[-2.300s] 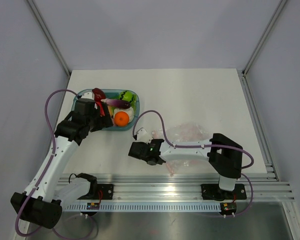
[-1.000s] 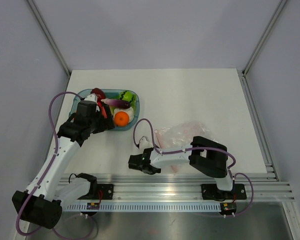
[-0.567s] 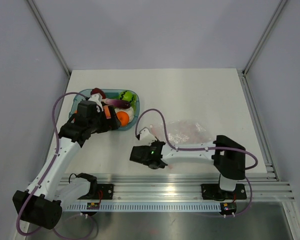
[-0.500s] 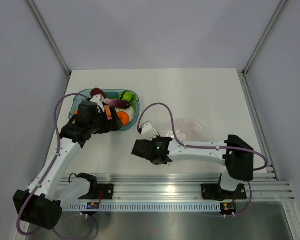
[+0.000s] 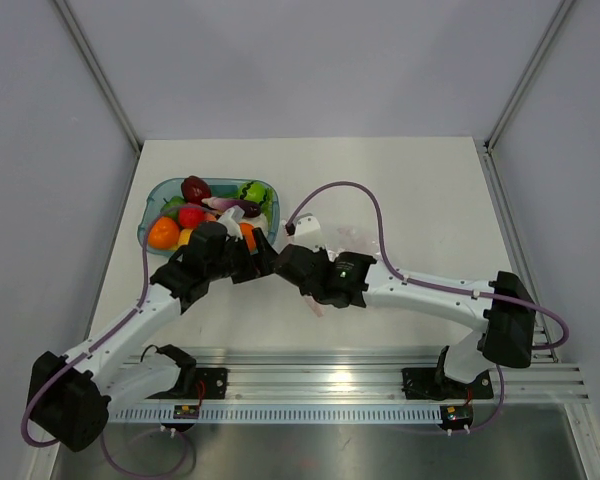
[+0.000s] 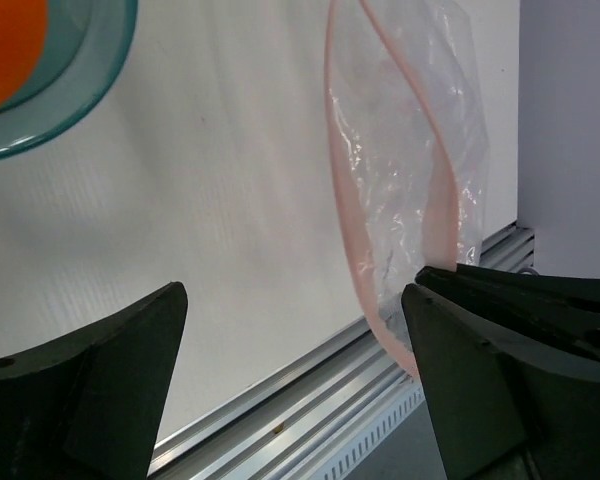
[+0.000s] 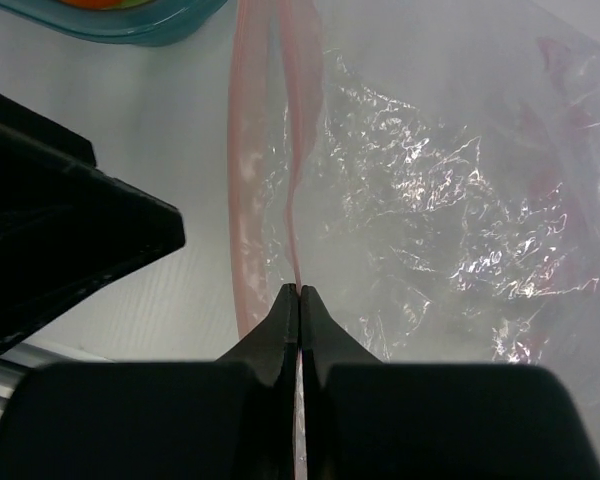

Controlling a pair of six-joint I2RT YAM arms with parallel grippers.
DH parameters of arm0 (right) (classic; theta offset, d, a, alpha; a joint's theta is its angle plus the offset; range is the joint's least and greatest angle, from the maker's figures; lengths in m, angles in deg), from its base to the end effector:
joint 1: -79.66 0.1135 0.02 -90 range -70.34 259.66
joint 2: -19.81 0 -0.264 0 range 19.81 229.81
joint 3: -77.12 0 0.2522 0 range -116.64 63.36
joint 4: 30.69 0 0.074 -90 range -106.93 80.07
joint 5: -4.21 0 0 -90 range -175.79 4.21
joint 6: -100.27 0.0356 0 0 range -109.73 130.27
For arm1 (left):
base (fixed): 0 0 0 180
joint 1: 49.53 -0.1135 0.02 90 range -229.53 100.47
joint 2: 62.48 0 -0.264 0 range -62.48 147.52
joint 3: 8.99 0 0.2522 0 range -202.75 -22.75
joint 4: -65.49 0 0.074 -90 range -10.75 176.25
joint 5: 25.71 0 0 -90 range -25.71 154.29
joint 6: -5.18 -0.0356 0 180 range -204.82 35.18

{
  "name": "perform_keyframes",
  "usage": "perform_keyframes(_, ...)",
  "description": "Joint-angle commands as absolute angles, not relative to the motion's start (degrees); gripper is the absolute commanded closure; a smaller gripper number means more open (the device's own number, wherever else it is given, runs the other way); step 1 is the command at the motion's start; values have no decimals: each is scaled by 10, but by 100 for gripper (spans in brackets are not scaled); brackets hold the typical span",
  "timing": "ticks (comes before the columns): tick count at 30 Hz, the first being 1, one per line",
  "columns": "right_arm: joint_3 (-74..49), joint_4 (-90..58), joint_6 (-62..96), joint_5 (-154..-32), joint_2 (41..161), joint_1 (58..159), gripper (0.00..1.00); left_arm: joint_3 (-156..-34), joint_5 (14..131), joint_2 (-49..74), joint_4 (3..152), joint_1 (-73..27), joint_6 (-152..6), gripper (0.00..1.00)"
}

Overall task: Place the food in the zip-top bag and seal the zipper
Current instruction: Pick up the zipper food storage bag at the center of the board.

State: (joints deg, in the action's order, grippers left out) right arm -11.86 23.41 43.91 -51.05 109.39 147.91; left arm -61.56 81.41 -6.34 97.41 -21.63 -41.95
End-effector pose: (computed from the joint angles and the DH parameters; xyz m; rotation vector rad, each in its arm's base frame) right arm 0.1411 0.2989 0.2906 -0.4650 2.2613 0.1148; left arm 0.1830 -0.1087 0.2543 -0.1250 2.3459 -0.9861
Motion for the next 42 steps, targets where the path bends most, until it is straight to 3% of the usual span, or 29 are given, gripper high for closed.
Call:
perform_keyframes(1,-106,202,466,-539,1061,1474,100,-606,804,-42,880,-199,-377,10)
perform_keyframes(5,-104,206,474,-549,1057,1473,100,-595,794,-10,854,-194,-376,18)
perform_keyframes(17,-109,213,487,-557,1052,1473,100,-636,783,97,795,-132,-364,27)
perform_keyframes(20,-118,230,489,-536,1046,1472,100,-652,777,124,799,-124,-365,42)
perform_keyframes(21,-121,238,489,-528,1045,1470,100,-654,773,125,805,-124,-364,52)
perform_keyframes(23,-125,268,490,-500,1031,1461,100,-662,762,124,817,-124,-371,62)
perform_keyframes(24,-126,275,486,-495,1025,1447,100,-670,761,123,839,-124,-378,74)
perform_keyframes(27,-134,296,472,-469,1003,1433,100,-722,760,126,906,-124,-405,89)
perform_keyframes(28,-141,310,460,-462,1001,1422,100,-758,755,127,928,-124,-410,100)
perform_keyframes(38,-351,355,321,-346,1000,1365,100,-1023,748,158,1104,-124,-498,100)
perform_keyframes(42,-350,347,286,-312,965,1358,100,-1043,747,182,1120,-124,-512,100)
